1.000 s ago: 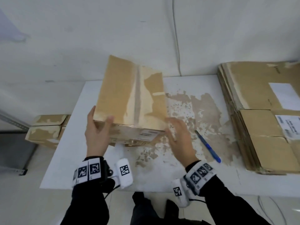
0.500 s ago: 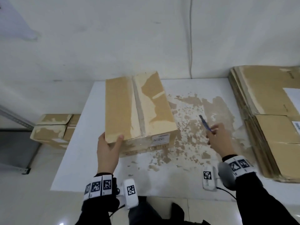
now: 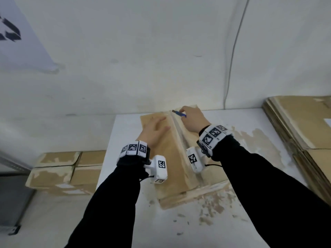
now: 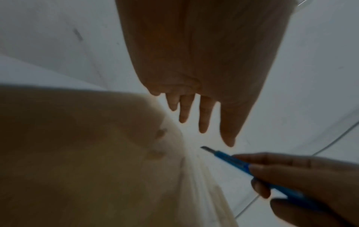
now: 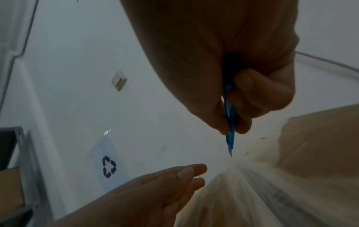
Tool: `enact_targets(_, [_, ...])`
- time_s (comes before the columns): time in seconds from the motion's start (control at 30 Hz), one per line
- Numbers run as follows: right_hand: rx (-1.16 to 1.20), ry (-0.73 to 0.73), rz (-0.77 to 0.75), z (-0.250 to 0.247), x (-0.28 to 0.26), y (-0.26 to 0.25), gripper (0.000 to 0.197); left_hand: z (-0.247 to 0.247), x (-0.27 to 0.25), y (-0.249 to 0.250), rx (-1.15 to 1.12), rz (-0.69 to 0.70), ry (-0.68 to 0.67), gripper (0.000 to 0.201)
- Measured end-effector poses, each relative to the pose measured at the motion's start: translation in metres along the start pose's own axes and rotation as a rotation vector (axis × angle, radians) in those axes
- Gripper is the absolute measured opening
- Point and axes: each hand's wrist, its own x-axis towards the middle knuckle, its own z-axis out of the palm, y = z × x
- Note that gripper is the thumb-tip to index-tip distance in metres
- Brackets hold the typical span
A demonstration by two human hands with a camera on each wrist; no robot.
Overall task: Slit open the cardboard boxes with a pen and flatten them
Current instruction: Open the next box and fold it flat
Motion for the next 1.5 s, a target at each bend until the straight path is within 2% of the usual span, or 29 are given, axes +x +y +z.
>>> enact_targets(0.1, [-0.126,-0.027,0.017,0.004,0.006,-0.011,0.028,0.003,0.004,-0.022,0.176,0.056,-0.068,0.054])
enact_targets(0.23, [-0.155,-0.029,0.057,0.007,0.004,-0.028,0.029,0.002,0.005,-0.037,0.326,0.150,-0.071,0.064])
enact_targets(0.37, [-0.128,-0.031,0.077,0.008,0.005,-0.034,0.029,0.004,0.007,-0.043,0.226,0.176,-0.014,0.066])
enact_targets(0.53, [-0.180,-0.038,0.092,0.010,0.008,-0.037,0.029,0.008,0.008,-0.050,0.221,0.114,0.065,0.075])
enact_targets(1.2, [-0.370,-0.152,0.089,0.002,0.016,-0.057,0.034,0.010,0.010,-0.050,0.147,0.103,0.078,0.077])
enact_targets(1.5, [-0.235,-0.166,0.120,0.000,-0.026,-0.041,0.030,0.009,0.010,-0.048,0.151,0.095,0.069,0.075])
